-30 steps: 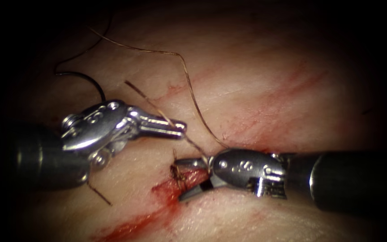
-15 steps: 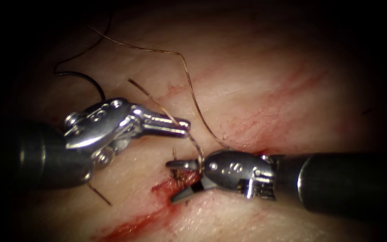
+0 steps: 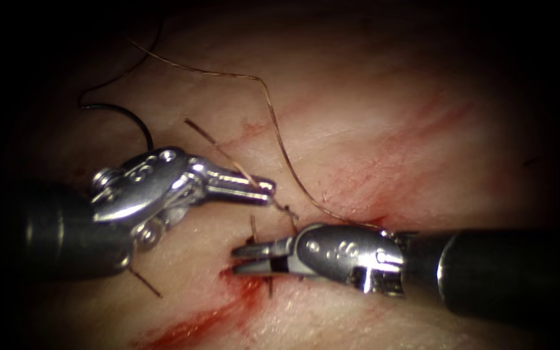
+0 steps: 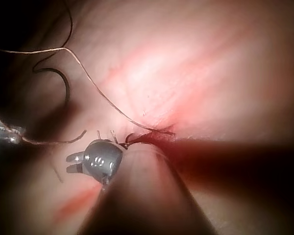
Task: Wound Closure
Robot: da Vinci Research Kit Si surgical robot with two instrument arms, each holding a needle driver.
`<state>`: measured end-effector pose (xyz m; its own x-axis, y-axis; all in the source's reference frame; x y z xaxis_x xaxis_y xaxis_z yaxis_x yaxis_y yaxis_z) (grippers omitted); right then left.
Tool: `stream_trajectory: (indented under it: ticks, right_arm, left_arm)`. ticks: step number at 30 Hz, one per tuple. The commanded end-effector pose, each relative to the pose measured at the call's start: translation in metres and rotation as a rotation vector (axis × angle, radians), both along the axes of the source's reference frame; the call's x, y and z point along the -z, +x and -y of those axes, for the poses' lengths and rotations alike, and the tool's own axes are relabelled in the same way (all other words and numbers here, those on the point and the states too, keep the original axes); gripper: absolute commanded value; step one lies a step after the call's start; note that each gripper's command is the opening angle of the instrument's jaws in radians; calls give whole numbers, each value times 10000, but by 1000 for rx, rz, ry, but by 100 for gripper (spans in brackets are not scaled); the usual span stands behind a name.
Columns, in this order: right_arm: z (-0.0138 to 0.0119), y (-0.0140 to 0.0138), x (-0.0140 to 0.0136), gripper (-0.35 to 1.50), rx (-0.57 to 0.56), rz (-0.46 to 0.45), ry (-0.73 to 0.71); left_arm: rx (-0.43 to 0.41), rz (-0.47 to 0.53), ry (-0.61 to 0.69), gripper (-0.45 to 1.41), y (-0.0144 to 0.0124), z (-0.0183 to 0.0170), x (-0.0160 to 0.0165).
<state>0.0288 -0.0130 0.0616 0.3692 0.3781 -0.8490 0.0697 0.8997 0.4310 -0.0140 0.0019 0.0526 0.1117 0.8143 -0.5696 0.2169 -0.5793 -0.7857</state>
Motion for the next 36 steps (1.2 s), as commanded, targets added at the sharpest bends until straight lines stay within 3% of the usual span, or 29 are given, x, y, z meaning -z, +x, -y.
stream_trajectory:
  ticks: [1,8,14,15,16,17,18,19,23,24,26,29,35,36]
  right_arm:
    - [4,6,-5,-35,3,-3,3]
    - [7,0,-6,-35,37,47,-48]
    - [4,-15,-3,-35,25,17,-54]
    - [3,-23,0,37,4,20,-62]
    - [3,-23,0,37,4,20,-62]
    - [2,-28,1,86,-10,33,-69]
    - [0,-36,4,104,-24,46,-74]
    - [-1,-42,7,109,-31,53,-76]
    - [-13,-77,21,121,-85,60,-75]
    - [-20,-97,31,124,-107,58,-67]
    - [-22,-105,35,124,-118,57,-64]
    - [-32,-147,56,124,-153,61,-65]
    - [-32,-179,61,124,-175,67,-69]
    - [-29,-189,59,124,-179,73,-72]
  left_arm:
    - [-1,1,1,-45,-5,3,-6]
    - [-3,3,2,-45,-3,3,-5]
    - [-4,0,-14,-45,25,2,-2]
    - [5,-17,-18,-45,42,5,-5]
    - [5,-17,-18,-45,42,5,-5]
    - [9,-27,-18,-45,51,7,-7]
    - [16,-41,-25,-45,64,10,-10]
    - [22,-54,-26,-45,75,13,-14]
    - [47,-109,-38,-45,124,26,-31]
    - [57,-145,-49,-45,150,33,-42]
    - [65,-159,-52,-45,162,36,-47]
    - [96,-240,-73,-45,219,51,-65]
    - [110,-362,-137,-45,255,58,-73]
    - [108,-435,-183,-45,261,62,-76]
